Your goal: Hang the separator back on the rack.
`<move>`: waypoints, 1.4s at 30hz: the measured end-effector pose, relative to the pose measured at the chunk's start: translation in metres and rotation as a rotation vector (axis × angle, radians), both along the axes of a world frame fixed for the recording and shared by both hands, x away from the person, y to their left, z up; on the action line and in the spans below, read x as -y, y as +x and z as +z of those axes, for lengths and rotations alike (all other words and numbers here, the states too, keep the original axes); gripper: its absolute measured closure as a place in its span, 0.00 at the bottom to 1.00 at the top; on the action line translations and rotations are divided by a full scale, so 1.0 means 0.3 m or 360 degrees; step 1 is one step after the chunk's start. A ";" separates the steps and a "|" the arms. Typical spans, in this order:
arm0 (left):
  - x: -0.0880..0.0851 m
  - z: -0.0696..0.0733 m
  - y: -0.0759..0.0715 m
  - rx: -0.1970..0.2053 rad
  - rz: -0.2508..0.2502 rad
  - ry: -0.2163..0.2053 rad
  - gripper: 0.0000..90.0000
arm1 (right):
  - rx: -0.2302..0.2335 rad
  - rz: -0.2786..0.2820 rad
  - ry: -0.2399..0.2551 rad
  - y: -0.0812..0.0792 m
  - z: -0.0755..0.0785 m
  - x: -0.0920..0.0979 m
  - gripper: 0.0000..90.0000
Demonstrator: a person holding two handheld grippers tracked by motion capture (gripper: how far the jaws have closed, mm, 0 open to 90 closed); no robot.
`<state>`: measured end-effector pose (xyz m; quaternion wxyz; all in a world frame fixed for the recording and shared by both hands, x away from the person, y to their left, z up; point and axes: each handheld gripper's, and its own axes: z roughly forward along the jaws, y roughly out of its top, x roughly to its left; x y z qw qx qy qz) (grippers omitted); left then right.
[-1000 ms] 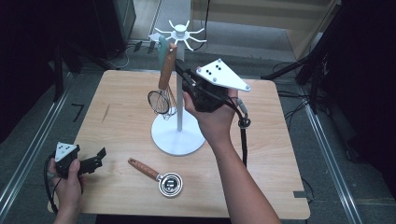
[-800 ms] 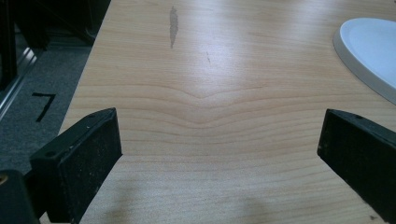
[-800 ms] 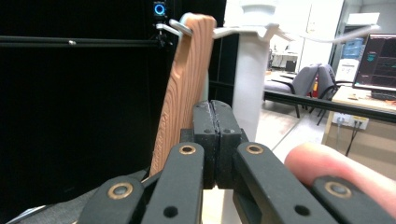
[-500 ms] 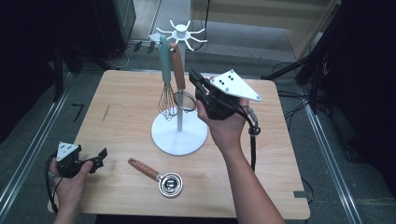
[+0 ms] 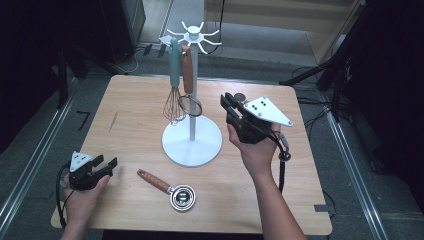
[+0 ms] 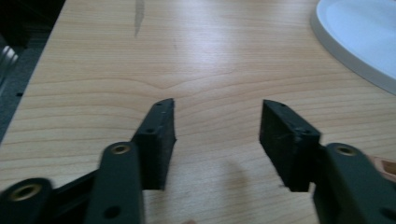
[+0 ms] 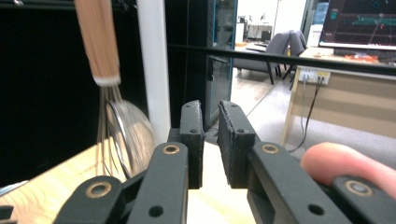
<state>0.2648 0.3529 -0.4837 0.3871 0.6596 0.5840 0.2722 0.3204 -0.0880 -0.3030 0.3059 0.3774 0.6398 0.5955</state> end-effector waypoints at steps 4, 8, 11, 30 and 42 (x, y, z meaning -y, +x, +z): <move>0.005 0.000 0.000 -0.0003 -0.0053 -0.0029 0.72 | -0.0040 -0.0021 -0.0003 -0.014 -0.048 0.039 0.86; 0.011 -0.002 0.003 -0.0022 -0.0098 -0.0053 0.84 | -0.0075 -0.0042 -0.0014 -0.032 -0.100 0.071 0.84; 0.014 -0.003 0.005 -0.0039 -0.0131 -0.0074 0.95 | -0.0102 -0.0057 -0.0021 -0.047 -0.143 0.092 0.81; 0.090 -0.011 0.025 -0.0163 -0.0270 -0.0065 1.00 | -0.0336 -0.0005 -0.0072 -0.168 -0.366 0.118 0.77; 0.124 -0.016 0.024 -0.0217 -0.0367 -0.0057 1.00 | -0.0454 0.0188 -0.0102 -0.219 -0.449 0.000 0.77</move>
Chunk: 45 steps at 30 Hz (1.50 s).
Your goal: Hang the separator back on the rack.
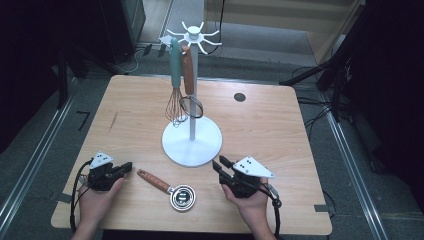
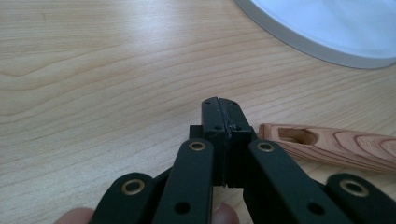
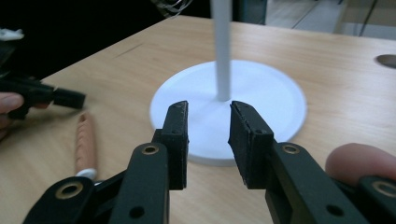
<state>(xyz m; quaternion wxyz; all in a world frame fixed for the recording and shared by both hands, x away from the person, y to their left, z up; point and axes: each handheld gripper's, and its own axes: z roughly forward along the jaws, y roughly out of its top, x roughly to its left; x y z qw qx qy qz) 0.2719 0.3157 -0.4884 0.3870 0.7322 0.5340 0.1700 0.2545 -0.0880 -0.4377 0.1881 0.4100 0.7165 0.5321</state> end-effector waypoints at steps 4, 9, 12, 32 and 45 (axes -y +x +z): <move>0.007 -0.001 0.000 -0.0010 -0.0031 -0.0012 1.00 | -0.0034 0.0102 -0.0029 -0.025 -0.020 -0.051 0.77; 0.020 -0.002 -0.001 -0.0026 -0.0063 0.0000 1.00 | -0.0075 0.0188 -0.0109 -0.040 -0.059 -0.107 0.77; 0.027 -0.003 -0.003 -0.0028 -0.0065 -0.0001 1.00 | -0.0099 0.0231 -0.0141 -0.044 -0.075 -0.129 0.76; 0.068 -0.006 -0.018 -0.0049 -0.0142 0.0003 1.00 | -0.0260 0.0584 -0.0378 -0.081 -0.173 -0.258 1.00; 0.089 -0.007 -0.014 -0.0045 -0.0140 -0.0030 0.99 | -0.0323 0.0583 -0.0486 -0.084 -0.196 -0.203 1.00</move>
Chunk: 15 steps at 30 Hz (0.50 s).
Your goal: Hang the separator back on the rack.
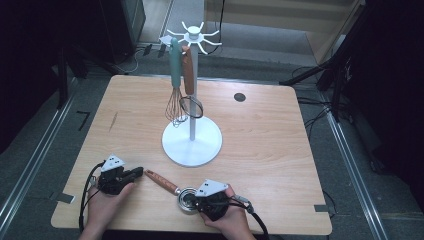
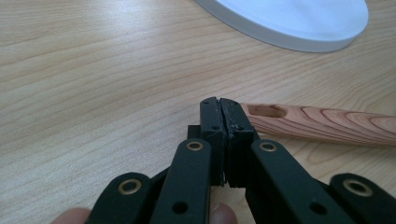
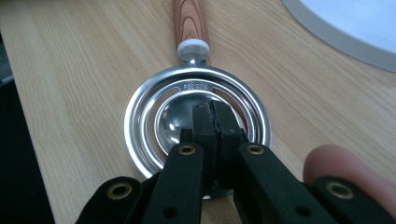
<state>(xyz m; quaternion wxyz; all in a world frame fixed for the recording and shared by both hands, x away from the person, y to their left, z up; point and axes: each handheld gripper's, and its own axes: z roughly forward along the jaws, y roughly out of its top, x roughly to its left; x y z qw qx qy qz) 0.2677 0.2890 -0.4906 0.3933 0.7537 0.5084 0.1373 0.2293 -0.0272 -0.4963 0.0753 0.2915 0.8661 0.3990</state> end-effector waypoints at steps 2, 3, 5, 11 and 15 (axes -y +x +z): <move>0.007 0.000 0.001 -0.0005 -0.0009 0.0004 0.99 | 0.0008 0.0005 -0.0011 -0.001 0.001 0.012 1.00; 0.013 0.000 0.001 -0.0005 -0.0016 0.0007 0.99 | 0.0003 0.0000 -0.0018 -0.001 0.002 0.018 1.00; 0.025 -0.001 0.000 -0.0011 -0.0036 0.0008 0.99 | -0.0004 -0.0005 -0.0014 0.001 0.001 0.030 1.00; 0.058 -0.003 -0.004 -0.0016 -0.0077 0.0013 1.00 | -0.0002 -0.0023 -0.0020 0.008 0.002 0.065 0.98; 0.073 -0.003 -0.010 -0.0015 -0.0096 0.0014 0.99 | -0.0033 -0.0013 -0.0015 0.012 0.012 0.075 0.91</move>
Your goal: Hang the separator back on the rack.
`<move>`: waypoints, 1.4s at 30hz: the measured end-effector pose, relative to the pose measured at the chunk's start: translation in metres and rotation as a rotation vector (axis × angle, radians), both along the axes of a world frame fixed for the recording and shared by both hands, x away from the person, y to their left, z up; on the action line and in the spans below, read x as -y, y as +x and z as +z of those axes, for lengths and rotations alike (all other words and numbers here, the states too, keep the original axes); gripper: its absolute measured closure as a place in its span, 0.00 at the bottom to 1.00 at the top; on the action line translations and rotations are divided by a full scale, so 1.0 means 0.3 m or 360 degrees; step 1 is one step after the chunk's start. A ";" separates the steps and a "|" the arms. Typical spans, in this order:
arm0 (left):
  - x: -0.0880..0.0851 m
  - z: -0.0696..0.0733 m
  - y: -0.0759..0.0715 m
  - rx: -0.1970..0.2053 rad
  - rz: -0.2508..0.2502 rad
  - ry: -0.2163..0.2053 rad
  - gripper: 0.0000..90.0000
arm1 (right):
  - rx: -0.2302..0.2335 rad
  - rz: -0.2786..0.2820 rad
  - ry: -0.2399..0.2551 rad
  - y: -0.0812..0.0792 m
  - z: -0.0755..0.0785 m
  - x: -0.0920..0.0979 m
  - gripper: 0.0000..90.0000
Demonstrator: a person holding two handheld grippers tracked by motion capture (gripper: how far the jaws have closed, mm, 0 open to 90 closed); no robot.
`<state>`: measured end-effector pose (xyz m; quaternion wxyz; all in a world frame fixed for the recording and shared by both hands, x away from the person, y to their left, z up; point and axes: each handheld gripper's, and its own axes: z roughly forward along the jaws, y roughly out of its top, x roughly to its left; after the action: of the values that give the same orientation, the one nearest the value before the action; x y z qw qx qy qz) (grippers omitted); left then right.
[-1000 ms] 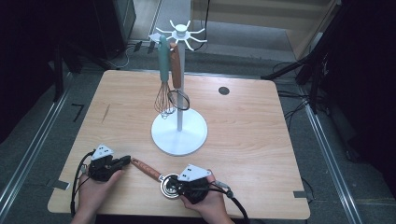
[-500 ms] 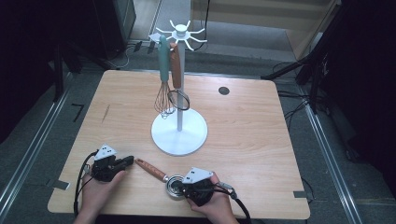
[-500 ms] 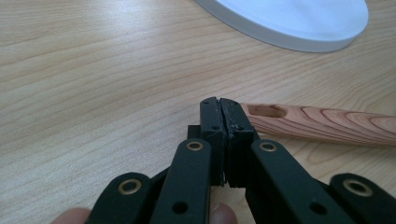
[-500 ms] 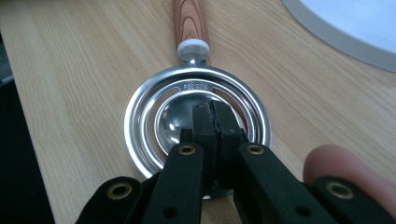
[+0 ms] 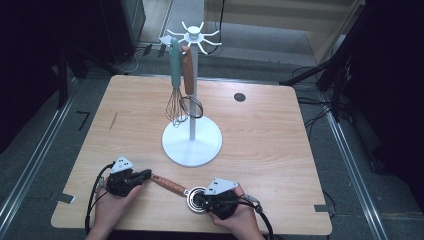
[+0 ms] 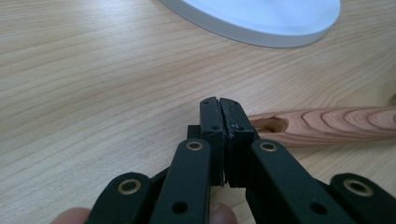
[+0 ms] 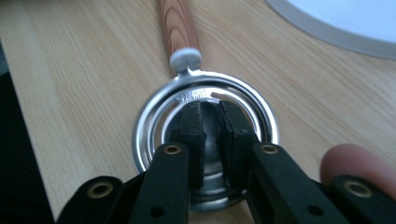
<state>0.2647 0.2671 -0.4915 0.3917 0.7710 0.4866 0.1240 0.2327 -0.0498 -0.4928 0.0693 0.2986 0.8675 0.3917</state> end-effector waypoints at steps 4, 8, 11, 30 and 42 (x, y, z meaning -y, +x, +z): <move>0.010 0.000 -0.008 -0.0002 -0.0003 -0.0001 0.99 | -0.0056 -0.0012 0.0051 0.020 0.041 -0.009 0.80; 0.018 -0.001 -0.016 -0.0001 -0.0012 -0.0005 0.99 | -0.0033 0.0079 0.0016 0.031 0.093 -0.040 0.73; 0.023 -0.001 -0.018 -0.0005 -0.0026 -0.0008 0.99 | -0.0023 0.0126 -0.0063 0.048 0.105 -0.059 0.70; 0.048 -0.003 -0.023 -0.0011 -0.0062 -0.0019 0.98 | -0.0116 0.0225 -0.0368 0.076 0.082 -0.152 0.72; 0.060 -0.004 -0.027 -0.0015 -0.0087 -0.0022 0.98 | -0.0137 0.0228 -0.0472 0.076 0.072 -0.157 0.75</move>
<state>0.2567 0.2490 -0.4926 0.3981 0.7818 0.4680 0.1063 0.2555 -0.0026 -0.4711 0.0474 0.2389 0.9371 0.2501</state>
